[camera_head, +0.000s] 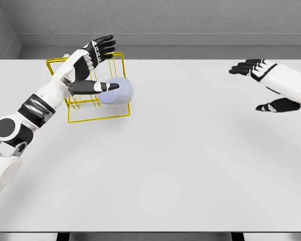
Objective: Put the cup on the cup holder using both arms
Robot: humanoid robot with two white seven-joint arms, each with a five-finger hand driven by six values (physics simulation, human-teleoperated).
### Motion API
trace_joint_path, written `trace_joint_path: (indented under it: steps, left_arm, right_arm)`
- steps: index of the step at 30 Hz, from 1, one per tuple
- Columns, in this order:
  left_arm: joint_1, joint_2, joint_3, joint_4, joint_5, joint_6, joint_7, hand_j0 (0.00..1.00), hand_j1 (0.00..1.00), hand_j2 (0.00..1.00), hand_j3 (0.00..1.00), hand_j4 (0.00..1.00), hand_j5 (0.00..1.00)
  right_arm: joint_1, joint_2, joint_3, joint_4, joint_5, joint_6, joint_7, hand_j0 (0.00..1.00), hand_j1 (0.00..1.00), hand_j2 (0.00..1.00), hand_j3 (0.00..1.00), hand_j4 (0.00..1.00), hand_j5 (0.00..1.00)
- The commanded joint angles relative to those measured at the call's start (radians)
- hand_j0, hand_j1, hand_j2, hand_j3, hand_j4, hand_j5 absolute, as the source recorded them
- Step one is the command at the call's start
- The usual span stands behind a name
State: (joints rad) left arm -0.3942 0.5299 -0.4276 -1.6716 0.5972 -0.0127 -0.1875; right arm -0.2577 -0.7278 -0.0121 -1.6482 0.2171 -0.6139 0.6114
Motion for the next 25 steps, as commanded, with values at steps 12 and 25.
trace_joint_path:
  steps: [12, 25]
  left_arm:
    - [0.031, 0.091, 0.004, -0.115, 0.016, -0.018, 0.000, 0.83, 0.83, 0.83, 0.83, 0.83, 0.83]
    - [0.078, 0.519, 0.012, -0.117, 0.145, -0.263, -0.001, 1.00, 1.00, 1.00, 1.00, 1.00, 1.00]
  right_arm:
    - [0.000, -0.001, 0.000, 0.001, -0.007, 0.003, -0.001, 1.00, 1.00, 1.00, 1.00, 1.00, 1.00]
    - [0.000, -0.001, 0.001, 0.001, -0.007, 0.003, -0.001, 1.00, 1.00, 1.00, 1.00, 1.00, 1.00]
